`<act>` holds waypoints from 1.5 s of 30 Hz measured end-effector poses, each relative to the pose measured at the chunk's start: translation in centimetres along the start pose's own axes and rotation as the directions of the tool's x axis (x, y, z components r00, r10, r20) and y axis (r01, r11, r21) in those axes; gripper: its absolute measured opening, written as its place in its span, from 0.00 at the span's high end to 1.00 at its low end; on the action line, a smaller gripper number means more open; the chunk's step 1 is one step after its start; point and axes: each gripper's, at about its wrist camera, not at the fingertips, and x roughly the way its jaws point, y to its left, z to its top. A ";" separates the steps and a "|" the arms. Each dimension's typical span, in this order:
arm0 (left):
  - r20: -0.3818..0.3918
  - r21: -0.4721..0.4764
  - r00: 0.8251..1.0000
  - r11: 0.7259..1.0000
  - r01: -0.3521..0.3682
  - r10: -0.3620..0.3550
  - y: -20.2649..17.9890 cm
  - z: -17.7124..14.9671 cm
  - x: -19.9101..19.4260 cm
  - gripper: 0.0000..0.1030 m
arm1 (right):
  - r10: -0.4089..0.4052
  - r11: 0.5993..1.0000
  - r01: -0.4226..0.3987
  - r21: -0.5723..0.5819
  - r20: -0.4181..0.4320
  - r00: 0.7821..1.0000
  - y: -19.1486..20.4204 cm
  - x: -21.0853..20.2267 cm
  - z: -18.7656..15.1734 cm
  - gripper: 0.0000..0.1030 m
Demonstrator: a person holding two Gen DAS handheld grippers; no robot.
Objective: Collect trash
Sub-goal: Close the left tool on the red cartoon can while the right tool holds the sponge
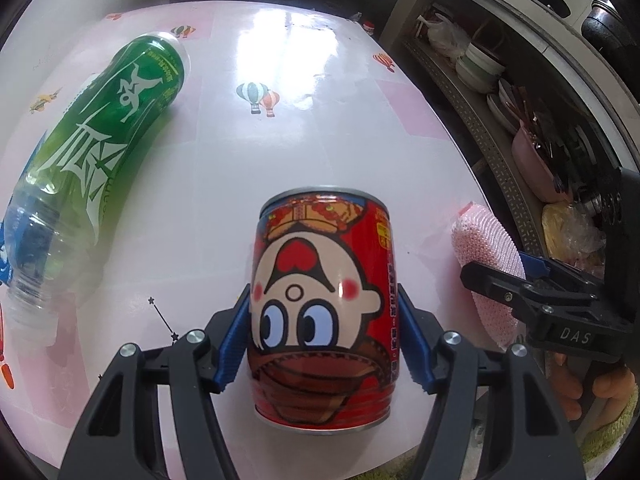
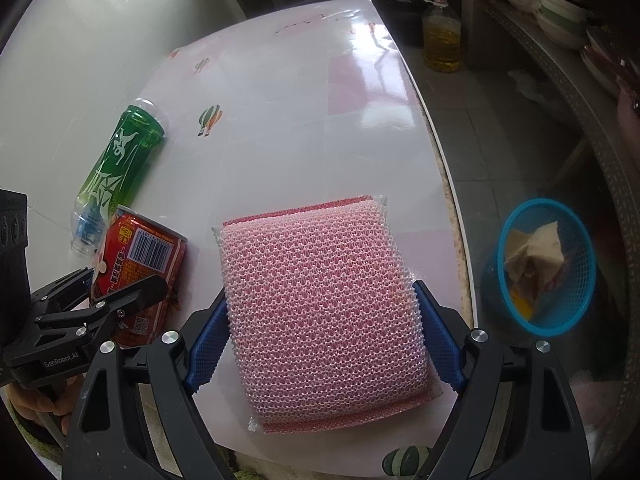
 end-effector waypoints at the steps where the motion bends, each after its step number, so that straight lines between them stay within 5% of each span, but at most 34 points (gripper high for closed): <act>1: 0.002 -0.006 1.000 1.000 0.001 0.000 0.1 0.0 0.0 0.38 | 0.000 1.000 0.000 0.002 0.002 1.000 0.0 0.0 0.0 0.22; 45: 0.093 -0.076 0.994 0.995 0.067 -0.060 2.2 0.0 -3.3 0.38 | 0.088 0.994 -0.091 0.057 0.051 0.995 -1.3 -2.9 0.3 0.26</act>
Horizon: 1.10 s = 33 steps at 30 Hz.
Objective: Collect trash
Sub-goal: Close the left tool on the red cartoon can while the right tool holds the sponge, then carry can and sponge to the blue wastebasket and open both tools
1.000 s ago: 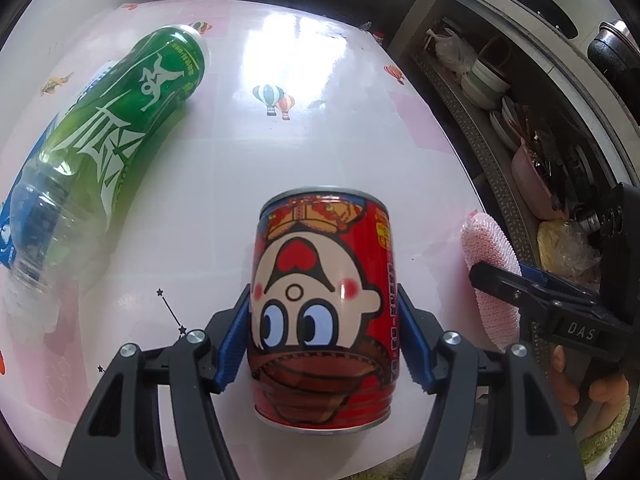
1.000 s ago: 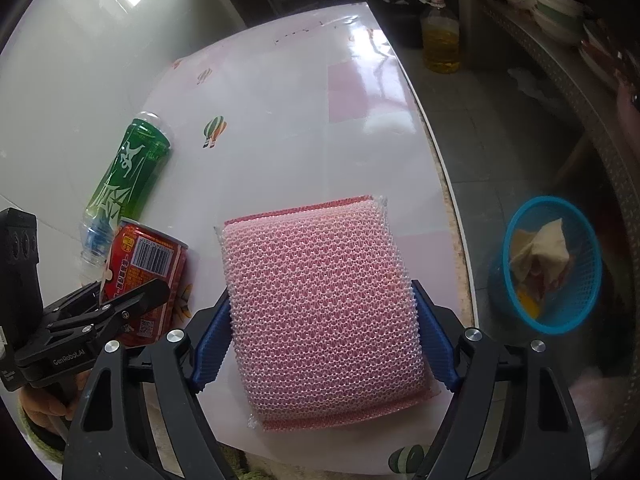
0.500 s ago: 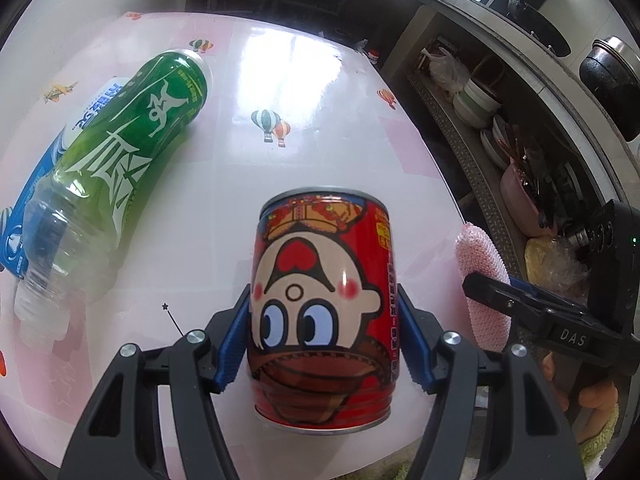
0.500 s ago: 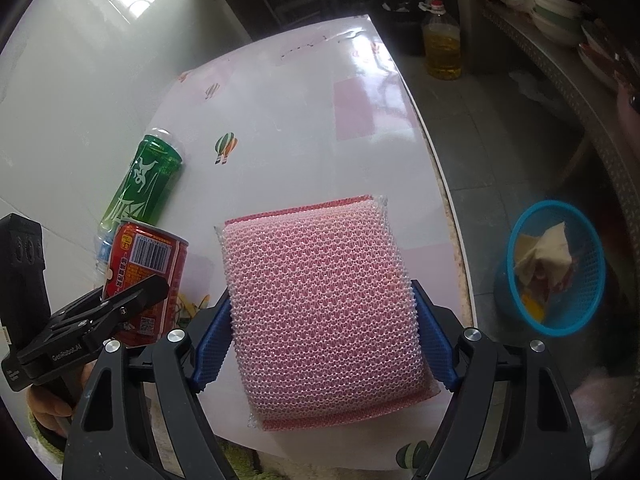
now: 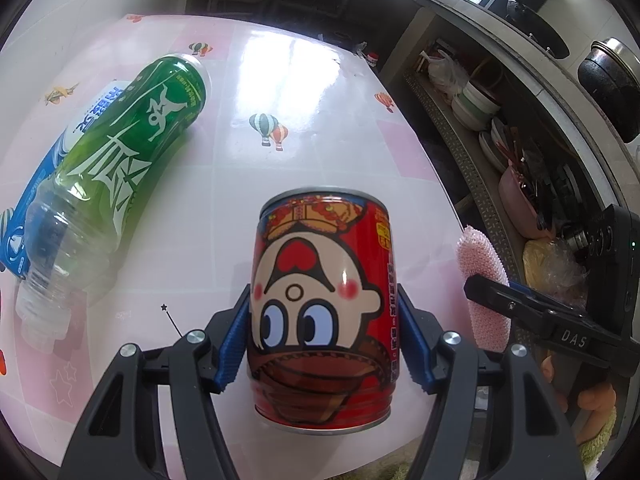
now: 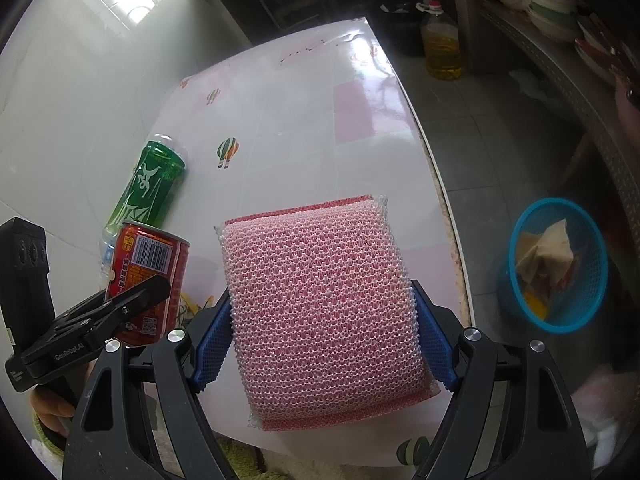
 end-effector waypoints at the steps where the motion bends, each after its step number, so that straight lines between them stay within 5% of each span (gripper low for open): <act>1: 0.001 0.001 1.000 1.000 0.000 0.000 0.0 0.0 -0.1 0.38 | 0.001 1.000 -0.001 0.001 0.001 1.000 0.0 0.0 0.0 0.26; 16: 0.009 0.041 1.000 0.999 0.003 -0.004 -2.8 0.7 -0.1 0.38 | 0.056 0.997 -0.057 0.042 0.039 0.998 -2.2 -1.9 -0.4 0.26; 24: 0.002 0.157 0.998 0.985 0.069 -0.070 -9.1 2.1 0.8 0.38 | 0.014 0.985 -0.045 0.167 0.181 0.983 -8.3 -7.6 -0.5 0.26; 27: -0.011 0.227 0.993 0.966 0.120 -0.121 -12.8 2.9 1.5 0.38 | -0.066 0.958 -0.009 0.287 0.251 0.966 -13.0 -10.8 -1.5 0.26; 33: -0.090 0.363 0.976 0.906 0.220 -0.201 -21.0 3.8 4.8 0.38 | -0.202 0.824 0.025 0.566 0.253 0.946 -23.0 -14.1 -6.3 0.26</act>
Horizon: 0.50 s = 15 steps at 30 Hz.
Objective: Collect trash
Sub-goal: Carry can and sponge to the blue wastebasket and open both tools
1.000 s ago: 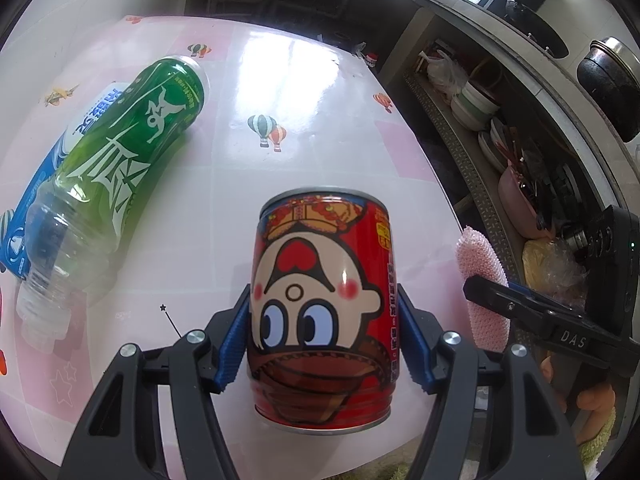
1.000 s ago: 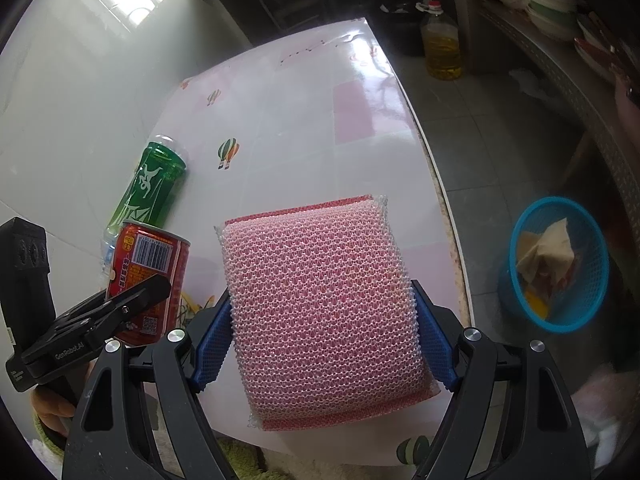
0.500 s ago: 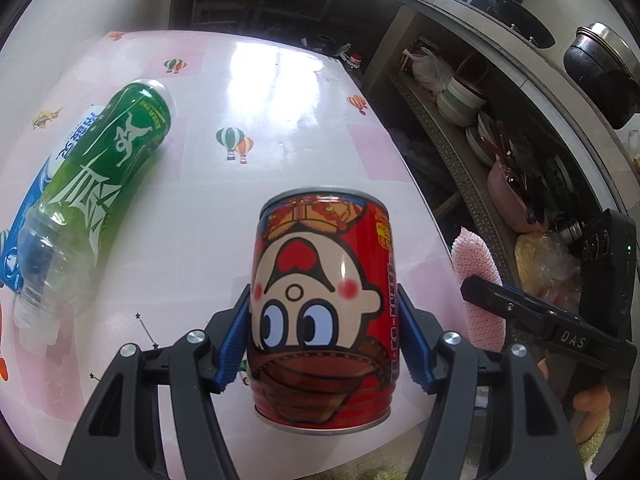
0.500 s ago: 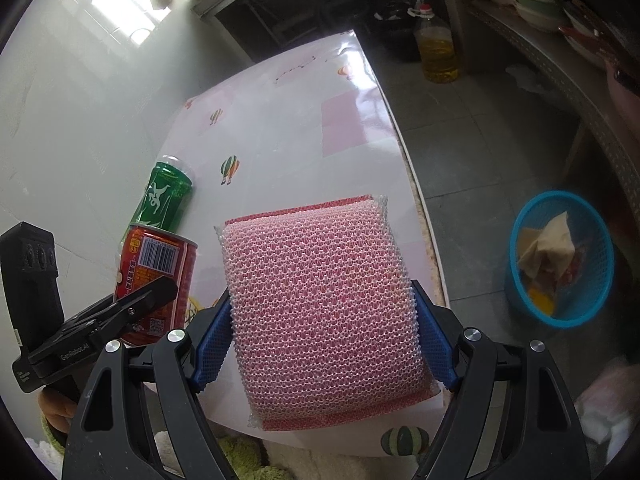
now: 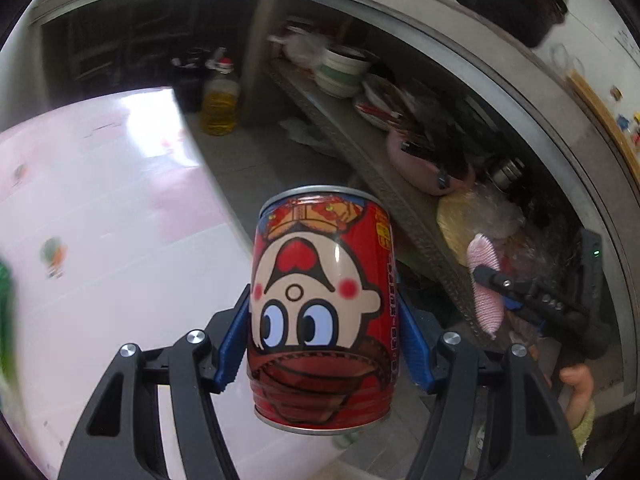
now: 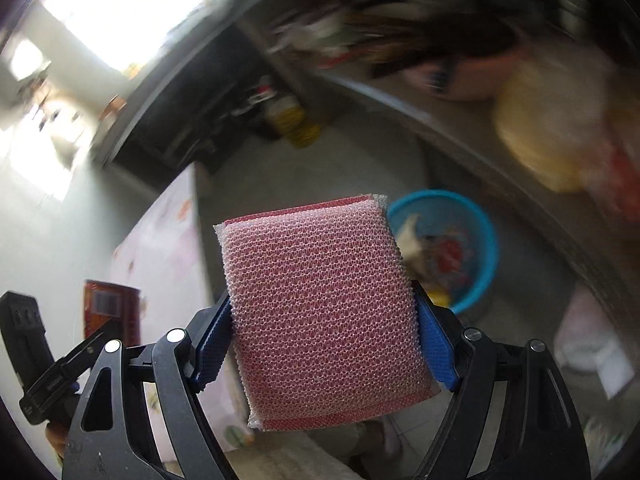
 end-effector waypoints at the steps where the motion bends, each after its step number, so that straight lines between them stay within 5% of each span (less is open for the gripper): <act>1: -0.019 0.020 1.000 1.000 0.018 -0.017 -1.1 0.5 1.1 0.38 | -0.010 0.999 0.010 0.033 0.000 1.000 -1.3 0.0 -0.1 0.26; 9: -0.200 0.088 0.977 0.992 0.093 -0.074 -7.0 2.2 10.8 0.38 | -0.039 0.980 0.055 0.191 -0.084 0.996 -6.7 4.8 -0.4 0.25; 15: -0.269 0.097 0.959 0.988 0.117 -0.088 -9.1 4.5 17.4 0.38 | -0.047 0.977 0.056 0.205 -0.051 0.998 -7.9 11.1 2.5 0.16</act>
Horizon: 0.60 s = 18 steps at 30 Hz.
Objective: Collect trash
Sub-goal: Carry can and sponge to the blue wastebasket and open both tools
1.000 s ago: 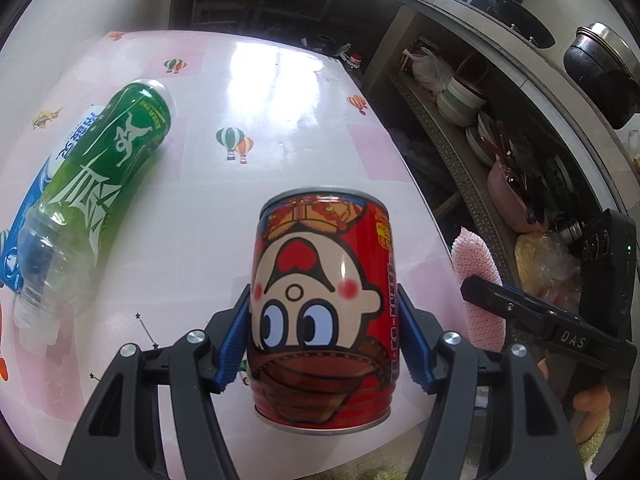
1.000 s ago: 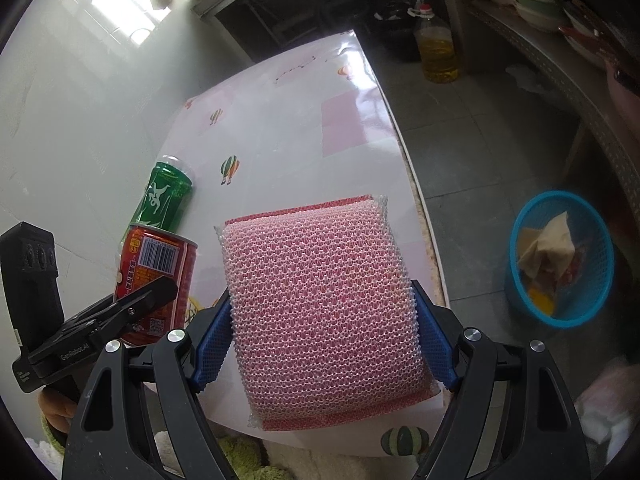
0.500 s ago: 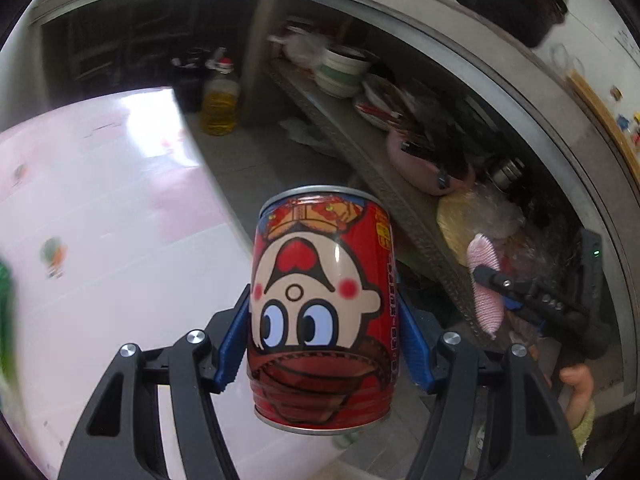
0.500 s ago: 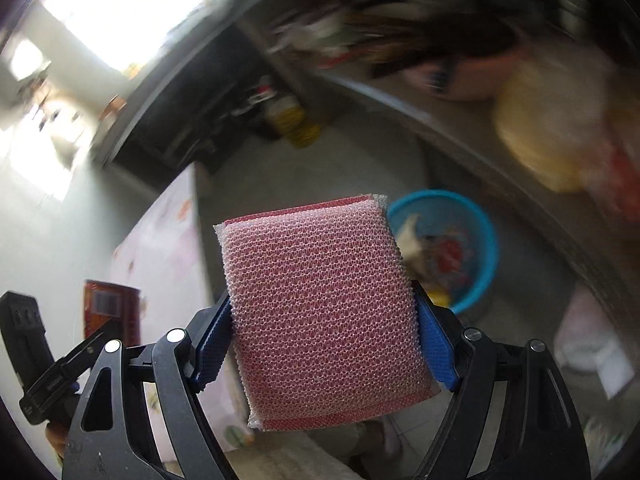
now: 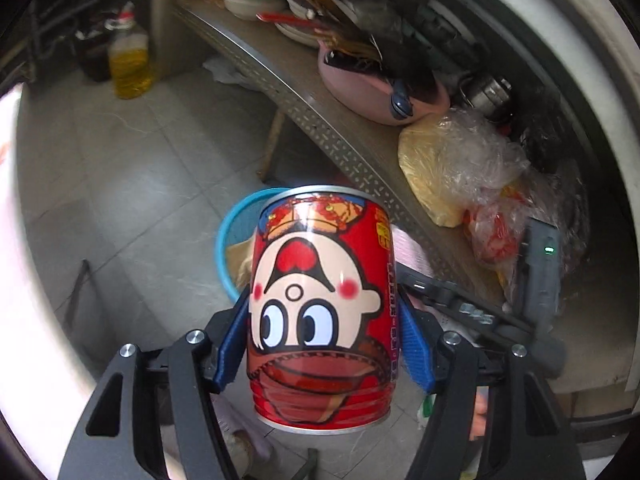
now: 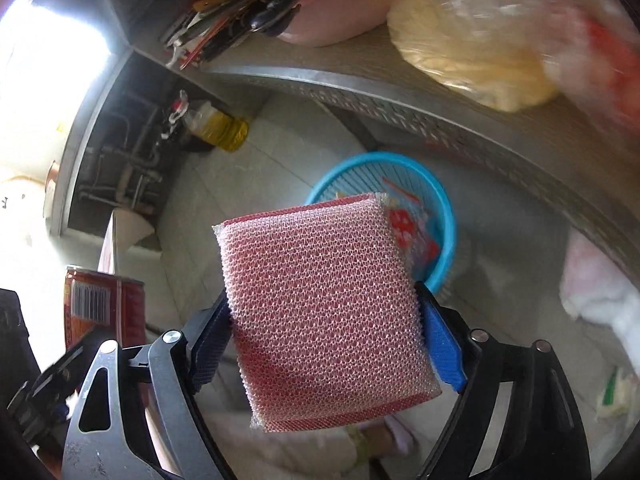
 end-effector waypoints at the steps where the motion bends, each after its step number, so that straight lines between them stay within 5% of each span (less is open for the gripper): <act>1: -0.011 -0.007 1.000 1.000 -0.017 0.017 0.2 0.8 1.2 0.31 | -0.027 1.000 0.027 0.001 0.004 1.000 -0.3 1.3 0.3 0.13; 4: -0.004 -0.055 0.998 0.996 -0.065 0.065 1.4 1.3 2.3 0.28 | -0.109 0.992 0.111 0.057 -0.039 0.993 -2.1 5.4 0.5 0.13; 6: 0.010 -0.084 1.000 0.996 -0.025 0.025 2.1 0.6 1.6 0.28 | -0.113 0.991 0.115 0.069 -0.038 0.993 -2.6 5.7 -0.2 0.14; 18: 0.149 -0.078 0.988 0.997 -0.021 0.033 3.5 -2.9 -7.2 0.28 | -0.143 0.988 0.141 -0.057 -0.016 0.990 -1.6 2.0 -4.4 0.14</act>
